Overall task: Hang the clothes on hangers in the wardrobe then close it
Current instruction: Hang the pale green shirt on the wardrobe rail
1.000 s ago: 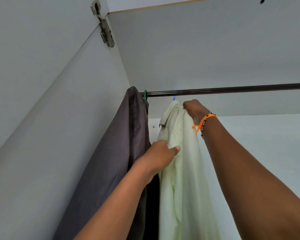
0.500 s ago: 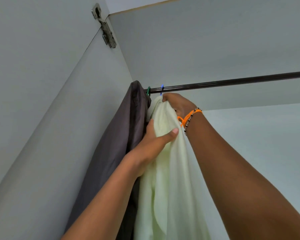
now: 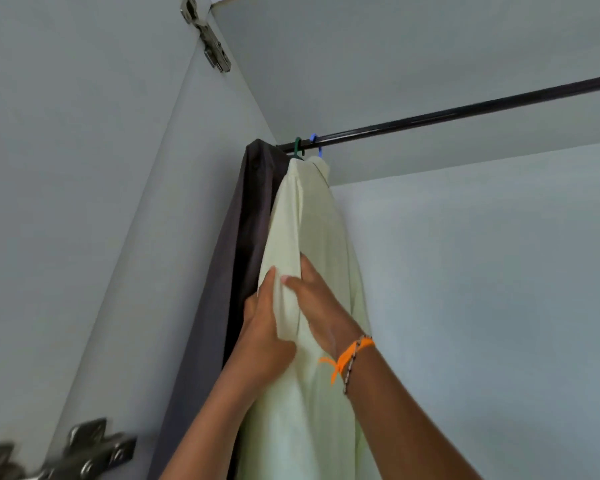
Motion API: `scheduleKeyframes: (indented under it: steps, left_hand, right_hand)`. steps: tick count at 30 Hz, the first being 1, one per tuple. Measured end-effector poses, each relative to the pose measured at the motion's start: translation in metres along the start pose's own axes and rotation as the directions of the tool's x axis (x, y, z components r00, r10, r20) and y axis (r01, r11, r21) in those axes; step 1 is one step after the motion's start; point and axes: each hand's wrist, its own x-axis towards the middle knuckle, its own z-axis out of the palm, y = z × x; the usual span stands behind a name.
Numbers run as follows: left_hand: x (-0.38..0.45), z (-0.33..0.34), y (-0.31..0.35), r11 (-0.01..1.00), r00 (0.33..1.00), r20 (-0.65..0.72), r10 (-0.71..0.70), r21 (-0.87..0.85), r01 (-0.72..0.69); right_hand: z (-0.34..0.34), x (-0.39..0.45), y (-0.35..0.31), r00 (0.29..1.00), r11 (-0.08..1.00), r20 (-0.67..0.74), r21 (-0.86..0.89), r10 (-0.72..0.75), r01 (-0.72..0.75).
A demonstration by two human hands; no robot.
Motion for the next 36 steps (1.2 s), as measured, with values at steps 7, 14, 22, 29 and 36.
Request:
scheduleKeyframes:
  steps: [7,14,22,29,36]
  left_hand:
    - [-0.101,0.007,-0.002,0.984,0.985,-0.012,-0.171,0.045,0.172]
    - [-0.222,-0.006,0.036,0.899,0.898,-0.055,-0.438,-0.004,0.438]
    - [-0.350,-0.060,0.161,0.800,0.732,-0.332,-0.595,-0.161,0.578]
    - [-0.473,-0.152,0.251,0.718,0.559,-0.521,-0.645,-0.164,0.676]
    - [-0.625,-0.273,0.354,0.631,0.263,-0.769,-0.582,-0.224,0.743]
  right_hand:
    - [0.008,-0.122,0.013,0.985,0.980,0.092,-0.149,0.147,-0.132]
    - [0.025,-0.259,-0.013,0.951,0.958,0.145,-0.127,0.273,-0.255]
    - [0.087,-0.387,-0.093,0.924,0.932,0.223,0.122,0.310,-0.342]
    - [0.179,-0.488,-0.190,0.853,0.832,0.416,0.310,0.316,-0.460]
    - [0.291,-0.602,-0.314,0.652,0.631,0.711,0.385,0.262,-0.673]
